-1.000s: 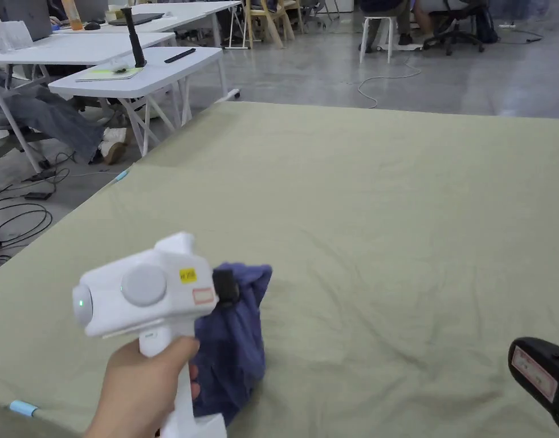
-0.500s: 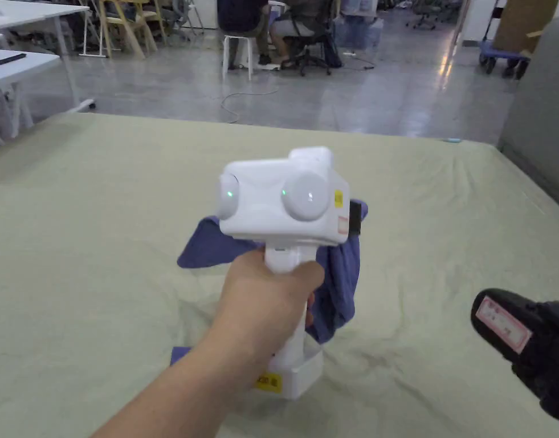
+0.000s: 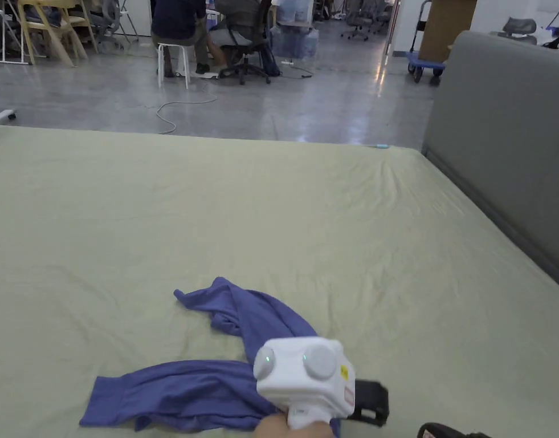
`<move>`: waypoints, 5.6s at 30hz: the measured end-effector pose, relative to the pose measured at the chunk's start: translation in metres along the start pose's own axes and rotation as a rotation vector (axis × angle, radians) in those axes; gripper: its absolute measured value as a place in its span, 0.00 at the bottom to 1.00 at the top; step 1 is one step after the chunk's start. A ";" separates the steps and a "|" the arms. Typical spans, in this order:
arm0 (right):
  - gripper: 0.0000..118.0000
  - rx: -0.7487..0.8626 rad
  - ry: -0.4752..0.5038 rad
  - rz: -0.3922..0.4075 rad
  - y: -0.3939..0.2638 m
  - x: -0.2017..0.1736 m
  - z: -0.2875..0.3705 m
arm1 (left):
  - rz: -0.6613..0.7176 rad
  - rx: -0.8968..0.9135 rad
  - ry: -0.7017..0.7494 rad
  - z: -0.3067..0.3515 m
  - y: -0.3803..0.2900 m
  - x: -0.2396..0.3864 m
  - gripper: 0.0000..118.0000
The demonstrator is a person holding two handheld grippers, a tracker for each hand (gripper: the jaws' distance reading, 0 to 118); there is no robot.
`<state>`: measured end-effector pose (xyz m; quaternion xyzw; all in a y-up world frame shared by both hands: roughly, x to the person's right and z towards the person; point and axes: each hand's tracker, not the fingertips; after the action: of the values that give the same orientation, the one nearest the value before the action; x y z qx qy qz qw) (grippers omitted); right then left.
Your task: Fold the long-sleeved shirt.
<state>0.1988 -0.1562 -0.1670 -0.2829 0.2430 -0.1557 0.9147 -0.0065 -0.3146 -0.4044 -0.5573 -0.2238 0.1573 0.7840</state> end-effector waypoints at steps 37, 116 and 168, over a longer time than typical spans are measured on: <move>0.98 -0.362 -0.167 0.084 0.102 0.057 -0.297 | 0.028 0.203 0.401 0.129 -0.023 -0.202 0.07; 0.03 -0.597 -0.368 -0.107 -0.018 0.141 -0.244 | 0.299 0.132 0.547 0.259 -0.124 -0.355 0.07; 0.97 -0.427 -0.465 -0.089 0.058 0.148 -0.284 | -0.223 0.087 0.526 0.018 0.114 -0.172 0.00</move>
<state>0.1792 -0.2986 -0.4593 -0.5067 0.0416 -0.0724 0.8580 -0.1617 -0.3477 -0.5372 -0.5166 -0.0660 -0.0703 0.8508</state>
